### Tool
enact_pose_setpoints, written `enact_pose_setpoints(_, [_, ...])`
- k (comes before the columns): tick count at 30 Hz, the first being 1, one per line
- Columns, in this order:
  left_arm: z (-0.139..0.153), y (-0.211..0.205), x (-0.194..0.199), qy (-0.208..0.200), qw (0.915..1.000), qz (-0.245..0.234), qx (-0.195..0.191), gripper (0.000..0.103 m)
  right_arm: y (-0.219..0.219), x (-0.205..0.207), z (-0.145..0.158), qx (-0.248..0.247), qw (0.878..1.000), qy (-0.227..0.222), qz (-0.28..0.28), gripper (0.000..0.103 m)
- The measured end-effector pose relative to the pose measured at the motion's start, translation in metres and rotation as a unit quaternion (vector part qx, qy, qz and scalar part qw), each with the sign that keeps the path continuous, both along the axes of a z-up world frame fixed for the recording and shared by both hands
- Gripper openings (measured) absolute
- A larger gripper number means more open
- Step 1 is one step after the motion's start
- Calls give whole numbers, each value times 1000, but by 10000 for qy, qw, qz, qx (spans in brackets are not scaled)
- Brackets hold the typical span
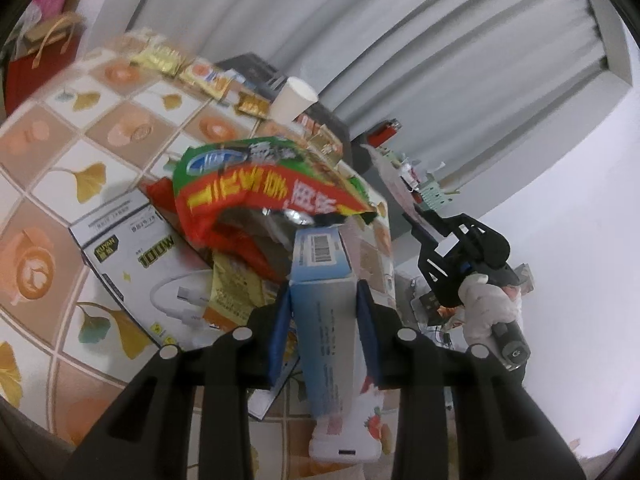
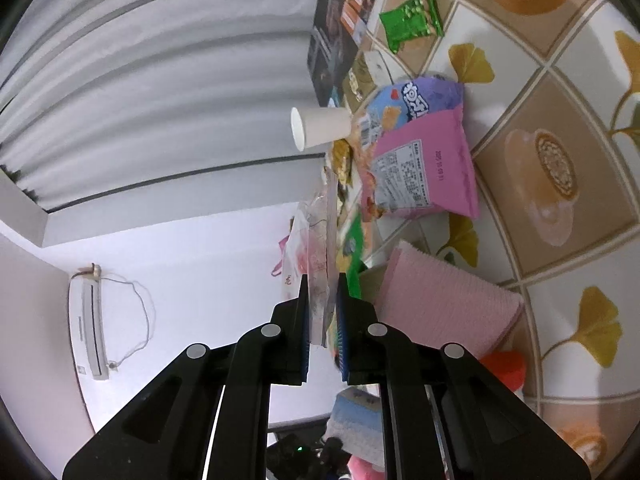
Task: Collect trash
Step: 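Grasp the blue-and-white box with the left tool while the right tool holds the wrapper, then carry both items to the blue wastebasket and open both tools over it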
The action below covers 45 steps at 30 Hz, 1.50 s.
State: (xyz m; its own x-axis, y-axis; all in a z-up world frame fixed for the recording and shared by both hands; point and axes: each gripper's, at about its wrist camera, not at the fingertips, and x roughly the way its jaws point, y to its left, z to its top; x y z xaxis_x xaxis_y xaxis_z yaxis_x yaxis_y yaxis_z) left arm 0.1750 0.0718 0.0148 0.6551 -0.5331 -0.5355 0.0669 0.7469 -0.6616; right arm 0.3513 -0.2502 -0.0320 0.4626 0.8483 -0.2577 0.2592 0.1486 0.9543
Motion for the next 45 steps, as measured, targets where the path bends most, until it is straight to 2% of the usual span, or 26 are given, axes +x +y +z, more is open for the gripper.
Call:
enact_pose_setpoints(7, [30, -3, -26, -587, 9979, -72, 273, 30, -19, -31, 10, 46, 9997, -168, -185, 10])
enact_pose_setpoints(16, [78, -26, -40, -1331, 9887, -415, 557, 30, -74, -100, 28, 117, 9955, -553, -763, 10])
enact_pose_setpoints(23, [102, -74, -27, -1514, 9810, -1070, 576, 30, -144, -177, 17, -76, 9851, -563, -1622, 10])
enact_pose_setpoints(29, [102, -156, 11, -1158, 9709, -1989, 662, 30, -203, -244, -21, -152, 9692, -172, -2451, 10])
enact_pose_setpoints(30, [100, -174, 18, -1067, 9678, -2165, 716, 30, -210, -252, -29, -206, 9658, -72, -2585, 10])
enact_pose_setpoints(33, [88, -236, 39, -817, 9513, -2762, 1101, 30, -237, -280, -52, -503, 9528, 292, -2979, 10])
enact_pose_setpoints(37, [57, -331, 56, -658, 9141, -3569, 1810, 30, -262, -296, -82, -879, 9346, 758, -3364, 10])
enact_pose_setpoints(40, [30, -392, 67, -470, 8921, -4018, 2013, 30, -276, -298, -101, -1079, 9226, 1050, -3552, 10])
enact_pose_setpoints(41, [23, -406, 65, -436, 8868, -4118, 2053, 30, -281, -296, -110, -1065, 9224, 1168, -3523, 10])
enact_pose_setpoints(43, [0, -444, 69, -344, 8745, -4322, 2172, 30, -292, -291, -123, -1263, 9139, 1379, -3602, 10])
enact_pose_setpoints(45, [-15, -476, 71, -296, 8659, -4448, 2267, 30, -305, -283, -137, -1441, 9071, 1549, -3640, 10])
